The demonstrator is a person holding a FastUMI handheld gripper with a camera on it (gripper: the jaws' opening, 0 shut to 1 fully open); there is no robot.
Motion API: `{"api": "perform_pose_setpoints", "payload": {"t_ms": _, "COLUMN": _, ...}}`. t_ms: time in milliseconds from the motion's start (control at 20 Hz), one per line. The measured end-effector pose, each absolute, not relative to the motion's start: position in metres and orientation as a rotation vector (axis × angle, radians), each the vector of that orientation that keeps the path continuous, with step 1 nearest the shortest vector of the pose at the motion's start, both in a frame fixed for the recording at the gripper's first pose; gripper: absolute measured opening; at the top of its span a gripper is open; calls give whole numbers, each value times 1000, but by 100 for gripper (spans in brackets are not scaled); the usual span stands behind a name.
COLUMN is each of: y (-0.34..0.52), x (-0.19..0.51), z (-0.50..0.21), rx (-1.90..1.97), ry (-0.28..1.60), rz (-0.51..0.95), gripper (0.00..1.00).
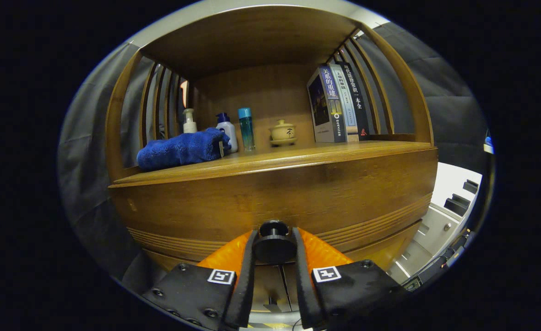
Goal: Pull open the drawer, take out the items inside it, and place them on the countertop above the cabinet.
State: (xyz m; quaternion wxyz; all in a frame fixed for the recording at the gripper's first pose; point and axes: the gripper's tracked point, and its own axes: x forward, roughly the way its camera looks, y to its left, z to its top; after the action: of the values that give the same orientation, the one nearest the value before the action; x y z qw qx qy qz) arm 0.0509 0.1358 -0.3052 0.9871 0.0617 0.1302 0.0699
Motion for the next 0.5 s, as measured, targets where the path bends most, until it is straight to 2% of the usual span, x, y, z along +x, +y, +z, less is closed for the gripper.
{"api": "perform_pose_setpoints", "payload": {"t_ms": 100, "y": 132, "x": 56, "z": -308, "rx": 112, "ry": 283, "rz": 127, "gripper": 39}}
{"api": "perform_pose_setpoints", "payload": {"t_ms": 150, "y": 132, "x": 56, "z": -308, "rx": 129, "ry": 296, "rz": 132, "gripper": 39}}
{"api": "perform_pose_setpoints", "payload": {"t_ms": 200, "y": 135, "x": 57, "z": -310, "rx": 132, "ry": 292, "rz": 146, "gripper": 35}}
{"api": "perform_pose_setpoints", "payload": {"t_ms": 350, "y": 133, "x": 55, "z": -310, "rx": 135, "ry": 286, "rz": 133, "gripper": 35}}
{"api": "perform_pose_setpoints", "payload": {"t_ms": 450, "y": 135, "x": 49, "z": -308, "rx": 136, "ry": 270, "rz": 135, "gripper": 28}}
{"api": "perform_pose_setpoints", "payload": {"t_ms": 500, "y": 133, "x": 43, "z": -306, "rx": 132, "ry": 255, "rz": 137, "gripper": 28}}
